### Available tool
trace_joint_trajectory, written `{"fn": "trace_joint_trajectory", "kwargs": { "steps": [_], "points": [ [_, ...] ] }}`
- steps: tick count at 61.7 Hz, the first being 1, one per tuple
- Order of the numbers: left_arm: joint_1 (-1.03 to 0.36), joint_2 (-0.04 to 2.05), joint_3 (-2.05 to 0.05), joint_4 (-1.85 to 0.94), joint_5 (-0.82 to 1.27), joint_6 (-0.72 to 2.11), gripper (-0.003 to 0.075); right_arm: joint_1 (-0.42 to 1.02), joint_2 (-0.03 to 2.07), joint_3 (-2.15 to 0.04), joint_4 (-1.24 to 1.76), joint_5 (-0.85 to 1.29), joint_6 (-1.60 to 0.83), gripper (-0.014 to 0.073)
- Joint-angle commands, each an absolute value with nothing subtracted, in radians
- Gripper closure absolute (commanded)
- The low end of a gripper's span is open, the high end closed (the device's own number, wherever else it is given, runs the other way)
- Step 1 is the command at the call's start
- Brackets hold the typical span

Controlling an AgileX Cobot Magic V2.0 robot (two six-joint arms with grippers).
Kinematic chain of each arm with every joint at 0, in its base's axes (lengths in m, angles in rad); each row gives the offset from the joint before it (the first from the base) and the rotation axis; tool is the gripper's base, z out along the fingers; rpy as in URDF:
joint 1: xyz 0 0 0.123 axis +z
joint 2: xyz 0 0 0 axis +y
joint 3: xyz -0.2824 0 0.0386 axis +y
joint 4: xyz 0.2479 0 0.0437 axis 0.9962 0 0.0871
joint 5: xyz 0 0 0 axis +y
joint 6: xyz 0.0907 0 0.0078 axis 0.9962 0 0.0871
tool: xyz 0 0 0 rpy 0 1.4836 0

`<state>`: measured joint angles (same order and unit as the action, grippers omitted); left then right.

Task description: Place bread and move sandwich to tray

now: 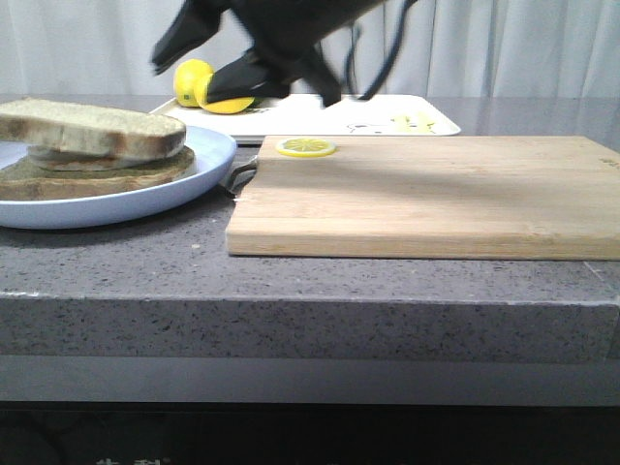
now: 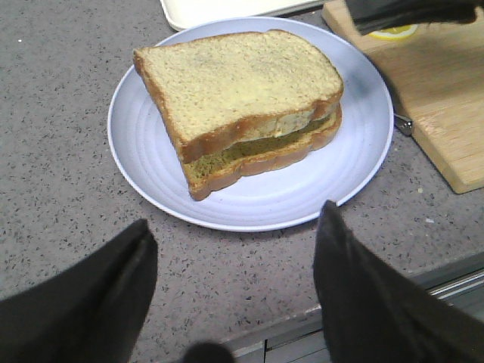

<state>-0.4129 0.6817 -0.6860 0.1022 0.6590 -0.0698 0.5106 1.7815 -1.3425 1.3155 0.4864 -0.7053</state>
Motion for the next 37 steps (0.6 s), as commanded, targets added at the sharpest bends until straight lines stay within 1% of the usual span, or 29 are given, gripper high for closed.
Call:
{"fn": "trace_joint_trajectory", "kwargs": {
  "steps": [1,10,18,30,37],
  "points": [
    [-0.424,0.686,-0.718,0.105,0.589,-0.072,0.0281,0.465,1.67,-1.353,1.231,0.56,-0.72,0.0198],
    [-0.424,0.686,-0.718,0.105,0.579,-0.072,0.0281,0.416,1.561,-1.348,1.069,0.685,-0.682,0.0198],
    [-0.424,0.686,-0.718,0.105,0.57,-0.072,0.0281,0.409,1.448,-1.348,0.864,0.731,-0.612,0.02],
    [-0.424,0.686,-0.718,0.107,0.57,-0.072,0.0281,0.409,1.275,-1.342,0.509,0.817,-0.409,0.0201],
    [-0.424,0.686,-0.718,0.109,0.57,-0.072,0.0281,0.409,1.164,-1.302,0.339,0.826,-0.312,0.0201]
  ]
}}
